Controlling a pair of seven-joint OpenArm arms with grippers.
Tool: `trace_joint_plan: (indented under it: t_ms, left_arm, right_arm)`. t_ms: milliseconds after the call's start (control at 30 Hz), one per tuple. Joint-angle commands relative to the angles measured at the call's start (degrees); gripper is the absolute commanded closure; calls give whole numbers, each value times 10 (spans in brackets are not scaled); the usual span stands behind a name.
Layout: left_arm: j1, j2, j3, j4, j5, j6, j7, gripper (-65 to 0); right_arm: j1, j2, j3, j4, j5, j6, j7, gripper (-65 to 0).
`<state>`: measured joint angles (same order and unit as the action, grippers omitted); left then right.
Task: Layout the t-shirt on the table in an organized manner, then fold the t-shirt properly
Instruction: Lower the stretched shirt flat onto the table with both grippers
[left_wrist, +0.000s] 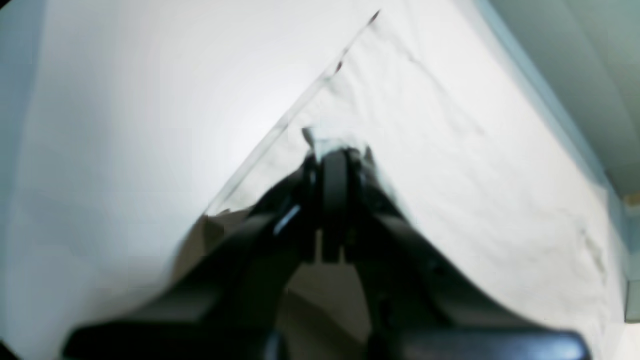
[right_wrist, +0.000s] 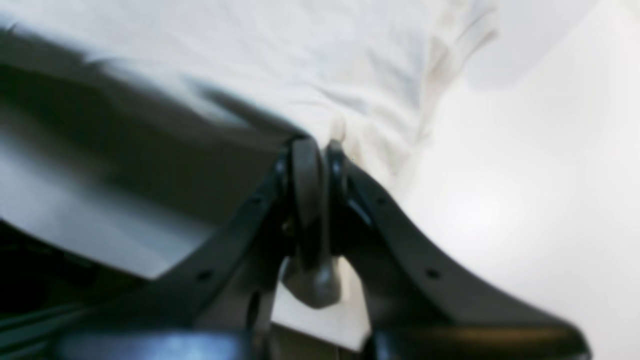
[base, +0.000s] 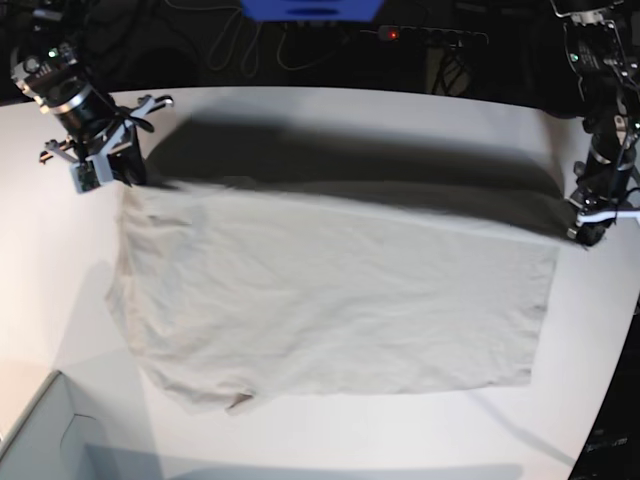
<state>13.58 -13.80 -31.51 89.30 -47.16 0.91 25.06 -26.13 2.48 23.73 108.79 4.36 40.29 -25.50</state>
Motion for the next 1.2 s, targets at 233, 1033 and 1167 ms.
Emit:
trace_joint_plan:
  t_ms: [233, 1033, 1167]
  left_arm:
    - [18, -8, -4, 9, -6, -3, -13, -2]
    - [71, 7, -4, 17, -12, -3, -12, -2]
    - [81, 3, -5, 24, -17, -3, -12, -2]
  right_arm:
    - [-11, 8, 3, -10, 5, -3, 11, 0]
    - [-71, 20, 50, -80, 7, -3, 12, -318]
    - [-78, 17, 86, -73, 9, -3, 9, -318]
